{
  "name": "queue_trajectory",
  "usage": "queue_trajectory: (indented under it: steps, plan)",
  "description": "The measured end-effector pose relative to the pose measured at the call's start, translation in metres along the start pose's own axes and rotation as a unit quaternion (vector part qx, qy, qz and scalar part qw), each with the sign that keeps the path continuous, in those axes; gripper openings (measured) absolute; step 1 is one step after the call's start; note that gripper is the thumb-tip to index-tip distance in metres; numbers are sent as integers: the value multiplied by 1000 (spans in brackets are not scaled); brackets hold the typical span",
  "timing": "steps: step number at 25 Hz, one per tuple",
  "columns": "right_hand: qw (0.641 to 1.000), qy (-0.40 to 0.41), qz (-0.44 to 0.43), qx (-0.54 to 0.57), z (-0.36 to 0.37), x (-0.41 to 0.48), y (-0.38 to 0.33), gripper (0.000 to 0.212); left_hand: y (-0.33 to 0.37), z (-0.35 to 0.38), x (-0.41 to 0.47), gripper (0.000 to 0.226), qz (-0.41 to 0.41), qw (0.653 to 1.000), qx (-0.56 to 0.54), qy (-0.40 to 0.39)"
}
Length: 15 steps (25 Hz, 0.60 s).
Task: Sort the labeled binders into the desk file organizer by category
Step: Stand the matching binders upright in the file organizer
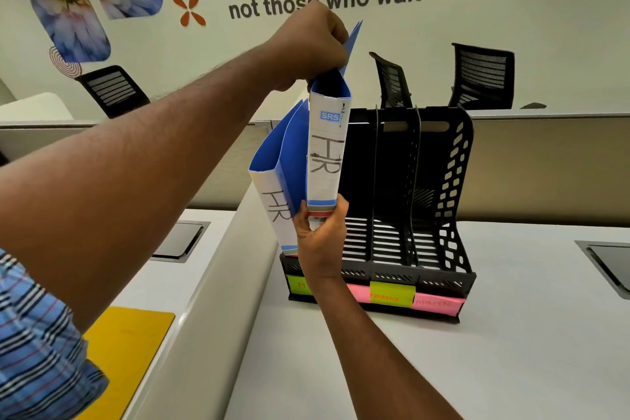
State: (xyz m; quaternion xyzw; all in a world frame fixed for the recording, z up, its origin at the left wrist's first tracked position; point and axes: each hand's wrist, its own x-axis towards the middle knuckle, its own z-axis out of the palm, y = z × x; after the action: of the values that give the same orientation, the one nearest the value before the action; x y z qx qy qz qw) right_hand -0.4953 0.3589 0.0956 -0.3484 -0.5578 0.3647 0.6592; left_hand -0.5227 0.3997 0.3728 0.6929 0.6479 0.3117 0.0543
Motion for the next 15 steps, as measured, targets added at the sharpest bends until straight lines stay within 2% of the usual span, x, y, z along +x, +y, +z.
queue_trajectory:
  steps: [4, 6, 8, 11, 15]
  plan:
    - [999, 19, -13, -22, 2, -4, 5, 51, -3, 3, 0, 30, -21, 999, -9, 39]
    - [999, 4, -9, -41, -3, -14, 14, 53, -7, 2, 1, 21, -44, 998, -10, 48]
    - [998, -38, 9, -49, -8, -21, 23, 54, -13, -1, 2, 9, -72, 996, -5, 55]
    - [993, -101, 26, -57, -13, -18, 28, 55, -17, -4, 4, 14, -77, 996, 26, 45]
    - [964, -252, 29, -79, -34, -12, 33, 61, -20, -12, 2, 27, -45, 997, 58, -5]
